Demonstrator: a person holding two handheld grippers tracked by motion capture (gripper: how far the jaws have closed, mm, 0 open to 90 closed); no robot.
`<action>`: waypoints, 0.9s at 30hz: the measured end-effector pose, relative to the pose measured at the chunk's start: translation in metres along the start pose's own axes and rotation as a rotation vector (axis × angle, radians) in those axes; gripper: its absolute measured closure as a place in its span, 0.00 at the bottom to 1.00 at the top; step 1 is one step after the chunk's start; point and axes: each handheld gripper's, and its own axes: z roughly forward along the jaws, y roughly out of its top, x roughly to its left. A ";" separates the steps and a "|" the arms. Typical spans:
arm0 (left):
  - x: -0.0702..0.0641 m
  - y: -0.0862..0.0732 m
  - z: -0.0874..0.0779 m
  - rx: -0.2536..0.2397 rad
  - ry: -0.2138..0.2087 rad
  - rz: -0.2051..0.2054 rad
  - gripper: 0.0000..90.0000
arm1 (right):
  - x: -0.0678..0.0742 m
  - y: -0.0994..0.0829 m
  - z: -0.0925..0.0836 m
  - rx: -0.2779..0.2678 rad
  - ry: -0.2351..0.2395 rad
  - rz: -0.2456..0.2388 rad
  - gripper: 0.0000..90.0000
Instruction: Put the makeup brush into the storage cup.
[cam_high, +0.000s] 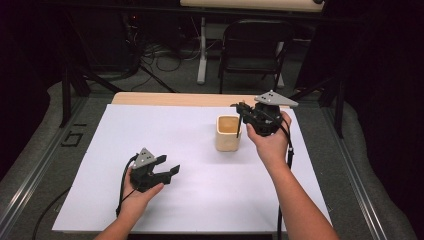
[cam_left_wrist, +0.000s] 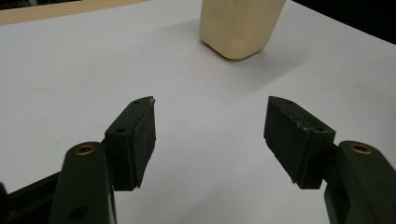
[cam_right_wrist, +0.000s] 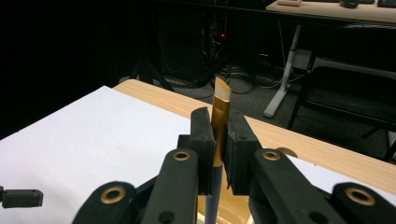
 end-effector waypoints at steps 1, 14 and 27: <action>0.000 0.000 0.000 0.001 0.000 0.000 0.38 | 0.001 0.001 0.001 0.002 0.001 0.000 0.93; 0.001 0.001 -0.002 -0.005 0.004 0.001 0.38 | 0.002 0.012 0.010 0.005 -0.009 -0.005 0.93; 0.001 0.001 -0.002 -0.006 0.005 0.001 0.38 | -0.006 0.013 0.023 0.015 -0.049 0.015 0.93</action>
